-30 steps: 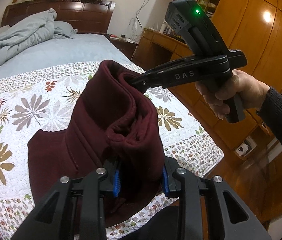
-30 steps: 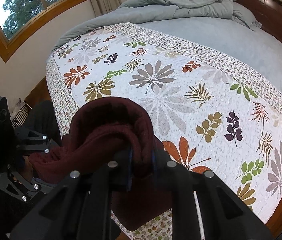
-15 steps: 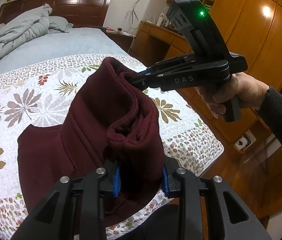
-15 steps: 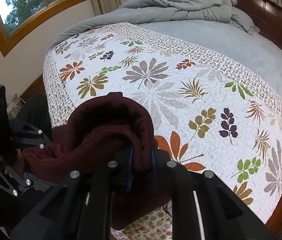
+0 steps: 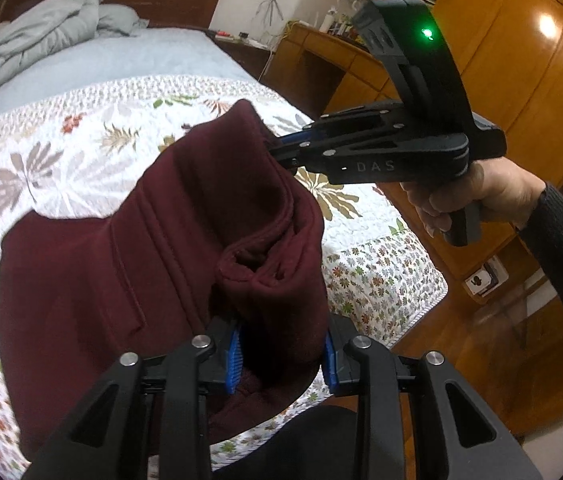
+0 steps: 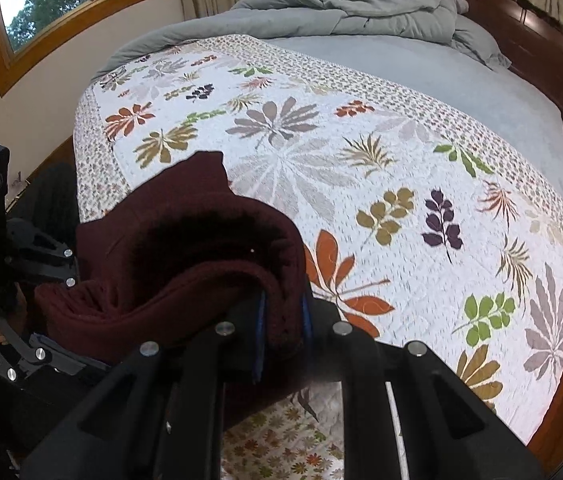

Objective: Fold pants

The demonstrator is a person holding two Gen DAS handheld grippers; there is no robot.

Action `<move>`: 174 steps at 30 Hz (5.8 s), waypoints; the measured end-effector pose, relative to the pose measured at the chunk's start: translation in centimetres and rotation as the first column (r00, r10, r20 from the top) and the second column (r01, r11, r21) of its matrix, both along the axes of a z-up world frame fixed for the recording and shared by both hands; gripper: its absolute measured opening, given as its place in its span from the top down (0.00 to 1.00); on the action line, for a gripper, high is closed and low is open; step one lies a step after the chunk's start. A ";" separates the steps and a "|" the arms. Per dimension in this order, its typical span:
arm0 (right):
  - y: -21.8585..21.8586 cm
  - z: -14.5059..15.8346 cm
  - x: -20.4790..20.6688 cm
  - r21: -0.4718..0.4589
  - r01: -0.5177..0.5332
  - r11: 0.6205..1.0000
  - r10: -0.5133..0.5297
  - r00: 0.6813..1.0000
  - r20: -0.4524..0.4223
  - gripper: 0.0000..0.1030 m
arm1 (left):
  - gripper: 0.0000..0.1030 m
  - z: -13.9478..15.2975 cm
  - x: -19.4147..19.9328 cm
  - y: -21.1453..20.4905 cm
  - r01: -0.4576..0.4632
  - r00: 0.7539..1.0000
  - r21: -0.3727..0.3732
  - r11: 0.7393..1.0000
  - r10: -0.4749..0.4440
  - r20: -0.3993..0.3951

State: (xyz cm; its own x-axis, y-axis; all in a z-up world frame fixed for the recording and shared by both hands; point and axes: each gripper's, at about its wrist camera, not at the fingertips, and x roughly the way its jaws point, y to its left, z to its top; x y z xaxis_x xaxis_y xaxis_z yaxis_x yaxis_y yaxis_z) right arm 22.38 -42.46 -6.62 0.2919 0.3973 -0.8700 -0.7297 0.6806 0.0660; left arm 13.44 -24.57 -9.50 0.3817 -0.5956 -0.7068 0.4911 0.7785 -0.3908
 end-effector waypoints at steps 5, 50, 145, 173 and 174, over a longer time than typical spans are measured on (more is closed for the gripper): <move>-0.8 -1.4 -0.4 -0.019 0.001 1.000 -0.001 1.000 0.008 0.86 | 0.70 -1.4 -0.1 -1.0 -0.012 1.000 0.011 1.000 0.013 -0.029; -4.4 -6.7 -2.3 -0.185 0.264 0.947 -0.267 0.964 0.008 0.35 | 0.34 -1.7 -3.9 -4.3 -0.032 0.993 0.197 0.980 0.008 0.120; -9.7 -12.4 -15.3 0.401 0.718 0.569 -0.342 0.650 -0.679 1.00 | 0.84 -14.0 1.3 21.9 -0.256 0.861 -0.525 0.812 -0.056 -0.506; 7.8 -12.7 1.3 0.398 0.647 0.650 -0.158 0.627 -0.763 0.98 | 0.68 -14.1 0.8 19.3 -0.227 0.865 -0.598 0.769 -0.123 -0.487; 7.3 -13.3 1.9 0.370 0.668 0.646 -0.189 0.609 -0.770 1.00 | 0.65 -13.3 1.1 19.8 -0.228 0.868 -0.597 0.770 -0.118 -0.483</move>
